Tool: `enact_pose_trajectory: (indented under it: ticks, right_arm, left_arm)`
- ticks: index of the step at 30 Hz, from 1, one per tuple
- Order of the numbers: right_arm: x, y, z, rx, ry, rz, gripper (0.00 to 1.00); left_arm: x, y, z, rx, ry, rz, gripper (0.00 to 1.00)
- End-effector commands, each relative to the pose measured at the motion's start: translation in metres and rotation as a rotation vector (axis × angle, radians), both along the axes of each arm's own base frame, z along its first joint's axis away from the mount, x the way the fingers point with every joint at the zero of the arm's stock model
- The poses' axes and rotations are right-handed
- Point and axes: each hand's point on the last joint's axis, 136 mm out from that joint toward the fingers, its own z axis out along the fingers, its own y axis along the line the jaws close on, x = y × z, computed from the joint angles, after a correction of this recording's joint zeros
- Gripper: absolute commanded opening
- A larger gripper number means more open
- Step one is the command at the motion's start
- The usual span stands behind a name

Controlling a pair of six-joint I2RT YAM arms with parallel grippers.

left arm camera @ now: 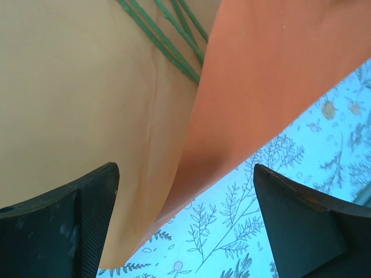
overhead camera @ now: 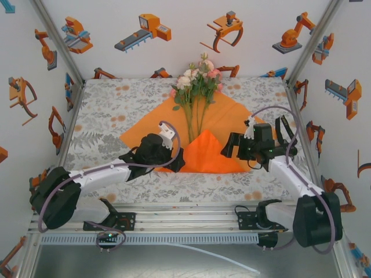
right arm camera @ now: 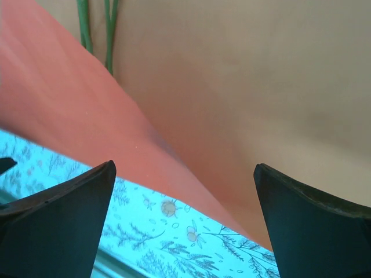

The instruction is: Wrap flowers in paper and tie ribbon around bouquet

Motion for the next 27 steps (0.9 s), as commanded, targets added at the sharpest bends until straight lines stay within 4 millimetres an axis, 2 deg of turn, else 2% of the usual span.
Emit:
enact_pose_trajectory:
  ticks: [1, 4, 6, 8, 11, 12, 14, 15, 19, 21, 24, 27]
  right_arm:
    - [-0.012, 0.024, -0.012, 0.124, 0.08, 0.1, 0.8]
    - [-0.013, 0.031, -0.017, 0.181, 0.114, 0.101, 0.61]
    - [-0.015, 0.031, -0.017, 0.19, 0.126, 0.091, 0.41]
    - [-0.019, 0.033, -0.013, 0.205, 0.126, 0.097, 0.29]
    - [-0.033, 0.048, -0.004, 0.227, 0.114, 0.153, 0.16]
    - [-0.041, 0.055, -0.002, 0.226, 0.112, 0.181, 0.11]
    - [-0.053, 0.065, 0.0, 0.222, 0.117, 0.208, 0.02]
    - [-0.059, 0.069, 0.002, 0.226, 0.114, 0.216, 0.0]
    - [-0.073, 0.065, 0.018, 0.234, 0.076, 0.186, 0.0]
    - [-0.076, 0.057, 0.033, 0.212, 0.022, 0.164, 0.0]
    - [-0.071, 0.046, 0.045, 0.158, -0.052, 0.131, 0.0]
    - [-0.057, 0.038, 0.042, 0.087, -0.082, 0.093, 0.0]
  left_arm:
    - [-0.025, -0.021, -0.003, -0.068, 0.108, -0.201, 0.85]
    - [-0.025, -0.024, -0.012, -0.092, 0.149, -0.199, 0.75]
    - [-0.029, -0.023, -0.014, -0.117, 0.177, -0.2, 0.49]
    - [-0.035, -0.019, -0.013, -0.133, 0.191, -0.199, 0.26]
    - [-0.047, -0.004, -0.016, -0.124, 0.221, -0.17, 0.03]
    - [-0.052, 0.001, -0.016, -0.127, 0.23, -0.16, 0.0]
    - [-0.062, 0.008, -0.014, -0.15, 0.244, -0.145, 0.0]
    - [-0.068, 0.011, -0.015, -0.156, 0.252, -0.138, 0.0]
    - [-0.081, 0.018, -0.008, -0.151, 0.242, -0.118, 0.0]
    - [-0.084, 0.016, 0.002, -0.165, 0.223, -0.128, 0.0]
    - [-0.077, 0.014, 0.009, -0.15, 0.191, -0.12, 0.0]
    - [-0.058, 0.013, 0.007, -0.103, 0.148, -0.064, 0.04]
